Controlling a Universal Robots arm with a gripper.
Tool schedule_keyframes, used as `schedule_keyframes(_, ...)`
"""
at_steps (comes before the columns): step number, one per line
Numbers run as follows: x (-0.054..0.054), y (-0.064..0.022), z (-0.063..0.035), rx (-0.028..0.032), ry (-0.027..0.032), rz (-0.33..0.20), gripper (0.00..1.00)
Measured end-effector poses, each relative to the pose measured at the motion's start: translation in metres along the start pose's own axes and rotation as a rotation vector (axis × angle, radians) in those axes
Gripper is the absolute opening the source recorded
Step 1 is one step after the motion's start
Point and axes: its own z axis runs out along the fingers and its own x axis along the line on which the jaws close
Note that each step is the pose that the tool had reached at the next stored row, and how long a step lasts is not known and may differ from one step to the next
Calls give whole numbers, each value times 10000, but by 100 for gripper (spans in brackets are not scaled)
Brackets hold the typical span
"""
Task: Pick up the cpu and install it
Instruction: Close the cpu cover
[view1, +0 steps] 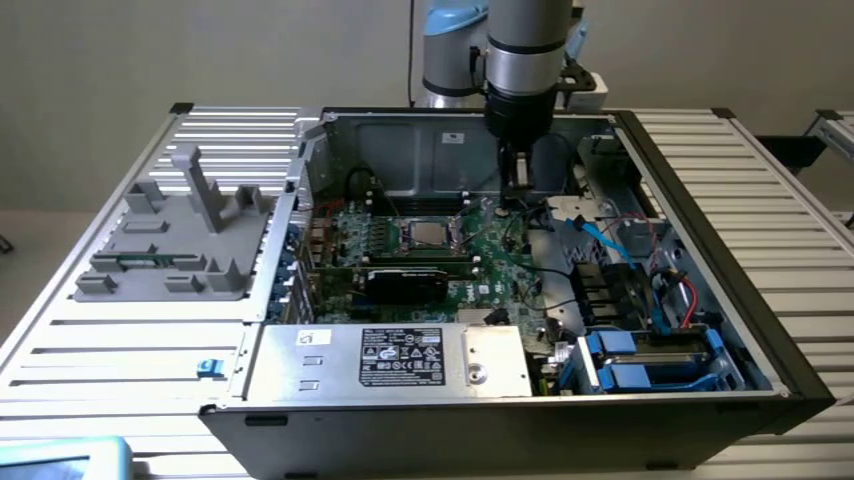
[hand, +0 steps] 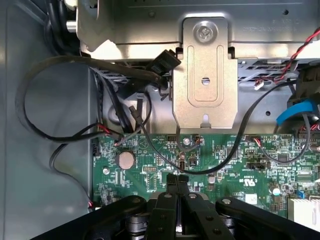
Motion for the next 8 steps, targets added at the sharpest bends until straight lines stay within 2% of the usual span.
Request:
schedule_keyframes(5,-2,-4,92,0,10,-2,11)
schedule_keyframes(7,-1,-7,126,1,50,3,11)
schedule_keyframes(8,0,-8,137,2,93,7,11)
